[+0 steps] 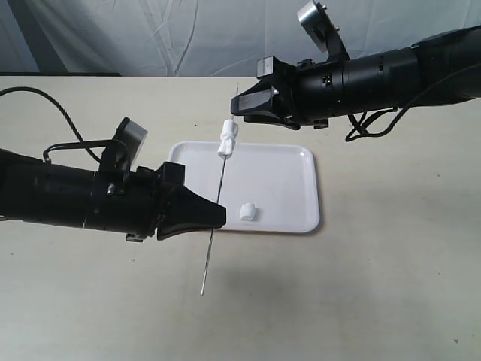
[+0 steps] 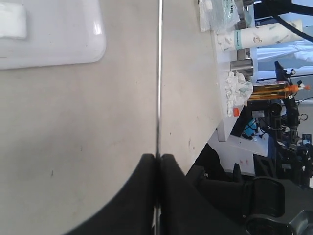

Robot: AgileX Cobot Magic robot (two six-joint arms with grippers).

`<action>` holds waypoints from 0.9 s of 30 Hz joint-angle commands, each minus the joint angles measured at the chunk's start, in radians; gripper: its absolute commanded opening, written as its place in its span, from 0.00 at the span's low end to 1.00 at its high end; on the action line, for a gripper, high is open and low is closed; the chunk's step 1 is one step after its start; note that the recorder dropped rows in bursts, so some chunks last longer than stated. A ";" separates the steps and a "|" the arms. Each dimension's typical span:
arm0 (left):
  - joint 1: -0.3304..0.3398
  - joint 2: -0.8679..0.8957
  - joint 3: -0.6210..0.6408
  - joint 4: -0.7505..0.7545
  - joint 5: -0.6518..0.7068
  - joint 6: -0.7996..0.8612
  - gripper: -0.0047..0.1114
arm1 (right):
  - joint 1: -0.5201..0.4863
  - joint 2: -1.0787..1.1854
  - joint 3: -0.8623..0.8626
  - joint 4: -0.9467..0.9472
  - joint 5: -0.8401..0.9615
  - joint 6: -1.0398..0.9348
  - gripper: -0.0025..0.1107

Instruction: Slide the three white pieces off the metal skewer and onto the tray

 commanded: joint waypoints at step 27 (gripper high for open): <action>0.001 -0.005 -0.049 0.000 0.014 -0.001 0.04 | 0.001 -0.001 -0.004 0.034 -0.002 -0.030 0.36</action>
